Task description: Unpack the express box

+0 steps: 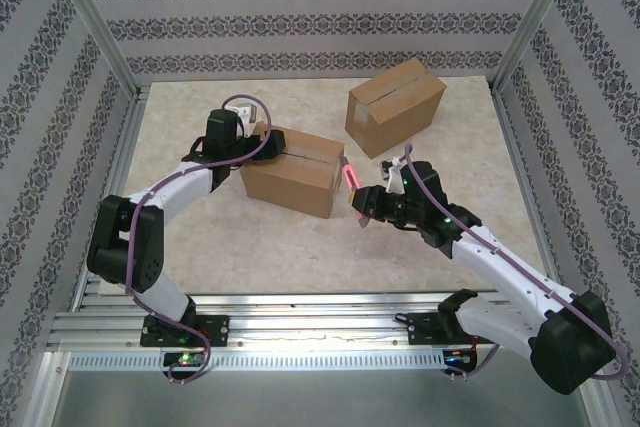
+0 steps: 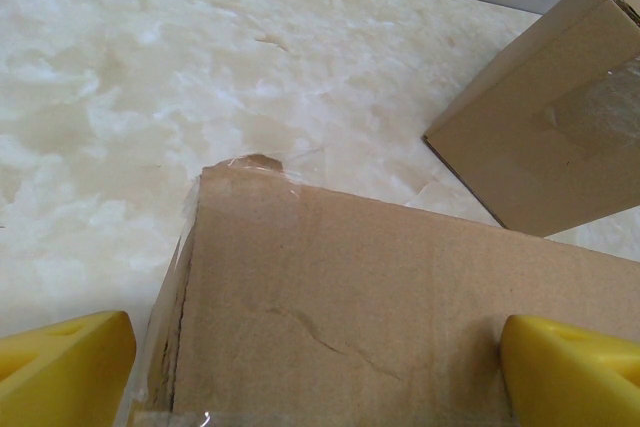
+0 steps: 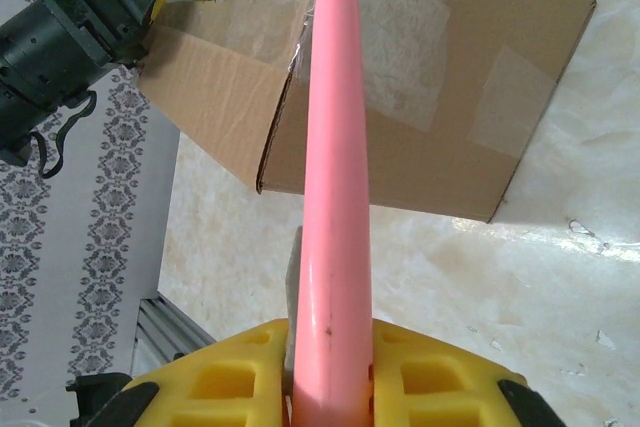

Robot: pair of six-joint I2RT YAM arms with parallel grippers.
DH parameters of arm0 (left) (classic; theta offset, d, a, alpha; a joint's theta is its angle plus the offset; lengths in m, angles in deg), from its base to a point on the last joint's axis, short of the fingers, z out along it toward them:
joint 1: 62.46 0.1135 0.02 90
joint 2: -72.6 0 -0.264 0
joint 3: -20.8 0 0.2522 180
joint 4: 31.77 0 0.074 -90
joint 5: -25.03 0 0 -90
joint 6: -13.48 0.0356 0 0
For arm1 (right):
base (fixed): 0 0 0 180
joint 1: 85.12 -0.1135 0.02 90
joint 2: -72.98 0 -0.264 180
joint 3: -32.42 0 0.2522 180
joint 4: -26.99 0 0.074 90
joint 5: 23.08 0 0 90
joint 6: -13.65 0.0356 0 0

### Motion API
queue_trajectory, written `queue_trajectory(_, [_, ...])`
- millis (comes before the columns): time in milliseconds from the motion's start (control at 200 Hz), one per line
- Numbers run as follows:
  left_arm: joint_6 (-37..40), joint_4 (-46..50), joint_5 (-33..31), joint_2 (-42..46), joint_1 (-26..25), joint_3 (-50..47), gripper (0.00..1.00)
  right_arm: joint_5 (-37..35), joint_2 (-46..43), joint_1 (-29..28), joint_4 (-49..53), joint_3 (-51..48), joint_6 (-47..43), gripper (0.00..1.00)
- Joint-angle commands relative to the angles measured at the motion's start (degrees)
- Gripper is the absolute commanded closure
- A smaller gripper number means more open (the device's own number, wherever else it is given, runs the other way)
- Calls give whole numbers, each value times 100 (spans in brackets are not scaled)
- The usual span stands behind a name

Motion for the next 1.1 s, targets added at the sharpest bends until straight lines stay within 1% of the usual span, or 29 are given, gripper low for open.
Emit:
queue_trajectory(0, [-46, 872, -28, -505, -125, -334, 6, -135, 0, -58, 29, 163, 86, 100])
queue_trajectory(575, [-50, 870, -7, -529, -121, -332, 6, -126, 176, -122, -122, 188, 122, 100])
queue_trajectory(859, [-55, 860, -7, -535, -124, -350, 7, -254, -22, -137, -65, 212, 129, 100])
queue_trajectory(1099, [-51, 856, -7, -538, -122, -342, 6, -226, 8, -137, -88, 223, 127, 100])
